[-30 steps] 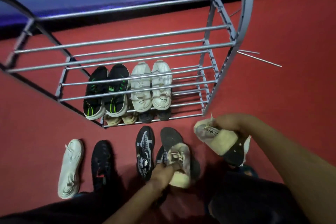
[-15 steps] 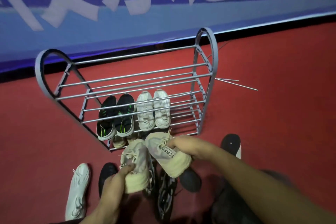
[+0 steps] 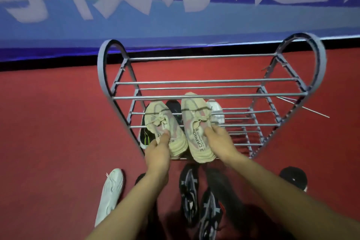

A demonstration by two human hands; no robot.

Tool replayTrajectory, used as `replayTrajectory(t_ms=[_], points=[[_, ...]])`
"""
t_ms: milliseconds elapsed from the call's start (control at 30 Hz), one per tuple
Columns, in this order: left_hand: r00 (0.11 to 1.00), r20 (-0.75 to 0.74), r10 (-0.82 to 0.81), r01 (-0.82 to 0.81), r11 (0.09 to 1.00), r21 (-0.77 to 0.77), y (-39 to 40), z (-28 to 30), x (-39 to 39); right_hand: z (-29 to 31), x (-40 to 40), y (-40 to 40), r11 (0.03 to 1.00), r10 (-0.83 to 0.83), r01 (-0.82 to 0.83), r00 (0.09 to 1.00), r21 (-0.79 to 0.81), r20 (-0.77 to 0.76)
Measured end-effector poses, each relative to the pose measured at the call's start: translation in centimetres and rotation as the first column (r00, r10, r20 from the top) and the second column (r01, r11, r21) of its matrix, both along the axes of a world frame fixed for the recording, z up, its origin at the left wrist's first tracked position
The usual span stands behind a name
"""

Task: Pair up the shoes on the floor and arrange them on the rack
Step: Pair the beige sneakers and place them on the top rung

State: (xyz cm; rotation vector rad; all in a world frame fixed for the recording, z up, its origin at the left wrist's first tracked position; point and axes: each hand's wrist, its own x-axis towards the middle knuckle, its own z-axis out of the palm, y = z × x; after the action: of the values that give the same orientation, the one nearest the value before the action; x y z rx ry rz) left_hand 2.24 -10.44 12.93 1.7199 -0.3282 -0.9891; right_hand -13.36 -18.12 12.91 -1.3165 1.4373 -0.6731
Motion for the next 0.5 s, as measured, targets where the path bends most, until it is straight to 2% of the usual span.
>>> replayTrajectory(t_ms=[100, 233, 300, 367, 433, 500], points=[[0.997, 0.068, 0.038, -0.038, 0.999, -0.004, -2.7, -1.4, 2.2, -1.4, 3.2, -3.7, 0.998, 0.009, -0.012, 0.998, -0.055, -0.069], [0.97, 0.242, -0.012, 0.023, 0.999, -0.042, -6.6, -2.8, 6.6, -2.2, 7.7, -8.3, 0.99, 0.005, -0.02, 0.995, -0.137, -0.104], [0.94, 0.335, -0.064, 0.068, 0.998, 0.0, -7.8, -3.9, 8.6, -2.6, 9.6, -10.2, 0.976, 0.058, -0.109, 0.966, -0.189, -0.253], [0.933, 0.36, -0.019, 0.005, 0.999, 0.041, -7.7, -4.5, 9.4, -2.9, 10.6, -11.1, 0.976, 0.043, -0.121, 0.92, -0.179, -0.39], [0.932, 0.351, 0.092, -0.112, 0.993, 0.036, -7.3, -4.7, 9.7, -2.9, 10.8, -10.7, 0.975, 0.03, -0.11, 0.926, -0.194, -0.376], [0.923, 0.369, 0.106, -0.113, 0.994, -0.003, -7.1, -4.6, 9.7, -2.9, 10.3, -9.7, 0.976, 0.028, -0.087, 0.959, -0.2, -0.281]])
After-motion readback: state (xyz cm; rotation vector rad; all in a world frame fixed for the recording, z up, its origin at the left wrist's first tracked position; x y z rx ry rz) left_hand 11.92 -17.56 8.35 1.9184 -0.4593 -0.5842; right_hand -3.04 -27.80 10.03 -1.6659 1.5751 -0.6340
